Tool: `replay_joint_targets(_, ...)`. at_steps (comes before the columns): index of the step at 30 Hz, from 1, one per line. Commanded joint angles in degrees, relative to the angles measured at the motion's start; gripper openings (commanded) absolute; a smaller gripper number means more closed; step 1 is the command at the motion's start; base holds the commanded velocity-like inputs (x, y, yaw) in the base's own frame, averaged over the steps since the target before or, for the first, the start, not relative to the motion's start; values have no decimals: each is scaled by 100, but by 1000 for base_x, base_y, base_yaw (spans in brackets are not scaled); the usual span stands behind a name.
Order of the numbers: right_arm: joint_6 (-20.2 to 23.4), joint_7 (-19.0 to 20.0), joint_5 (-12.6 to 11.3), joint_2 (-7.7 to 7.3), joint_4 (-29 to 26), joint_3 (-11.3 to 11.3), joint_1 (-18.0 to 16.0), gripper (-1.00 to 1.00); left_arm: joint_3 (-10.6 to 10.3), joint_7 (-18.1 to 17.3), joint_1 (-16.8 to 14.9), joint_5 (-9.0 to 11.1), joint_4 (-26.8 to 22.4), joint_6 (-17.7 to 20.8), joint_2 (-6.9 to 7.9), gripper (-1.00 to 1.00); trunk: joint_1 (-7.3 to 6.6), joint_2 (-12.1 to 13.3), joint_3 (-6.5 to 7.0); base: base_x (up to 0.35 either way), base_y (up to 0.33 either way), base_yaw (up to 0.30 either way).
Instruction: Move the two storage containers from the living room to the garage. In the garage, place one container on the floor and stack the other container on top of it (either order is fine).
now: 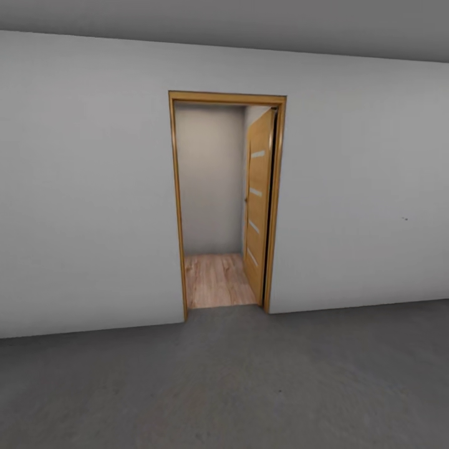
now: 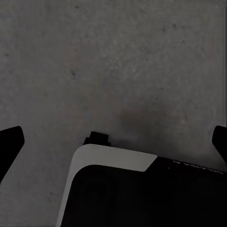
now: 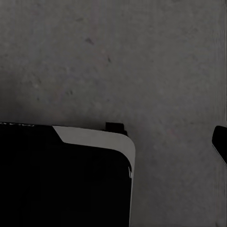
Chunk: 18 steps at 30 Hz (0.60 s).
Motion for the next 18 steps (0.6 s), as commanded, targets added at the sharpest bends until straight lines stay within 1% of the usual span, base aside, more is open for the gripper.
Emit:
replay_joint_targets(1, -32, 8, -46, 3, 17, 48, -7, 100, -49, 6, -4, 44, 3, -16, 0, 100, 4, -5, -8, 321, 0, 0)
replay_joint_targets(12, -55, -24, -47, -2, 11, 69, -7, 100, -49, 6, -4, 51, 3, -19, 0, 100, 4, -5, -8, 321, 0, 0)
replay_joint_targets(18, 9, -43, -39, -5, 2, 97, -7, 100, -49, 3, -5, 34, 3, -24, 0, 100, 4, -5, -8, 321, 0, 0)
